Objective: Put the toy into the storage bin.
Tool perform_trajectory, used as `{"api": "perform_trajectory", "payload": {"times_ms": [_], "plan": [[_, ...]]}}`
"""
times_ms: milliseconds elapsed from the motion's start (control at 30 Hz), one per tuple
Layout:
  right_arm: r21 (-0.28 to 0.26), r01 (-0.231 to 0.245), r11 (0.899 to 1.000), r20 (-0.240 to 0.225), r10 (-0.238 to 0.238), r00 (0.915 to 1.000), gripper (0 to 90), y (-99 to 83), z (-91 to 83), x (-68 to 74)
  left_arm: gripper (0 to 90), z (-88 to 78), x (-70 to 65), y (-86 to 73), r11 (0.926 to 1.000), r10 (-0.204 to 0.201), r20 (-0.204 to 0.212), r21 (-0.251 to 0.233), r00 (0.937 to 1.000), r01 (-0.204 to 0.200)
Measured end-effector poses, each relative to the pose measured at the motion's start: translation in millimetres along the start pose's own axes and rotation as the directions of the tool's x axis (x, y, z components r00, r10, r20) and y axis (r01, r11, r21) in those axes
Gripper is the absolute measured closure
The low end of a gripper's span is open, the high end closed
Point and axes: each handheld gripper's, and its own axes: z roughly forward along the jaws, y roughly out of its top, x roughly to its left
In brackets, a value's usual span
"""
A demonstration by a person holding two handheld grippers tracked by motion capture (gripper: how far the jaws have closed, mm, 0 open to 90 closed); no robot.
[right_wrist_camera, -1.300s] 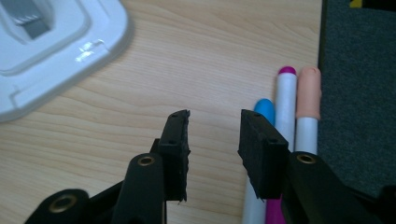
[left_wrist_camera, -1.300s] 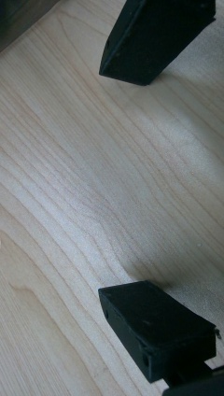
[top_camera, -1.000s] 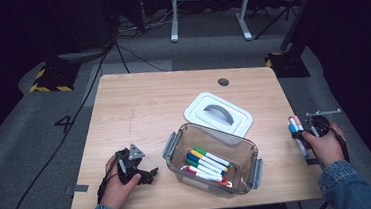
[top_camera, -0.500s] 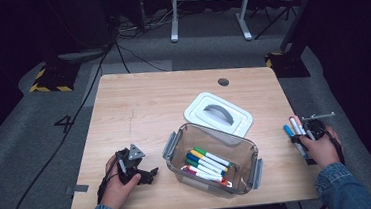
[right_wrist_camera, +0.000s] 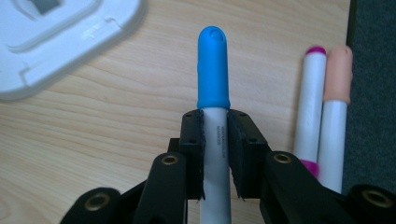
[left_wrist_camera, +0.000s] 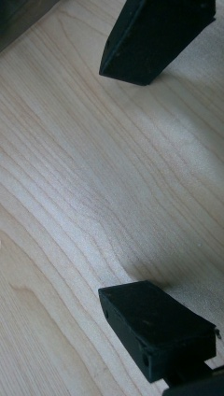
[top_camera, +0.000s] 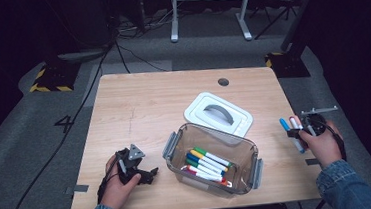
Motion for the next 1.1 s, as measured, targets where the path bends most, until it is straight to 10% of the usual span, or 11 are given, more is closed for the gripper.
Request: {"api": "perform_trajectory", "payload": {"times_ms": [467, 733, 1100], "plan": [[-0.128, 0.128, 0.983, -0.115, -0.143, 0.9831, 77.3, 37.4, -43.9, 55.3, 0.2, -0.2, -0.5, -0.4, 1.0, -0.004, -0.004, -0.001, 1.0, 0.004], [-0.188, 0.215, 0.958, -0.211, -0.253, 0.9442, 77.3, 56.3, -67.9, 102.1, 0.2, -0.2, -0.8, -0.7, 1.0, -0.009, -0.004, -0.003, 1.0, 0.009], [-0.221, 0.308, 0.925, -0.335, -0.369, 0.8668, 77.2, 61.0, -85.7, 159.6, 0.2, -0.2, -0.6, -0.5, 1.0, -0.006, -0.004, -0.002, 1.0, 0.006]]}}
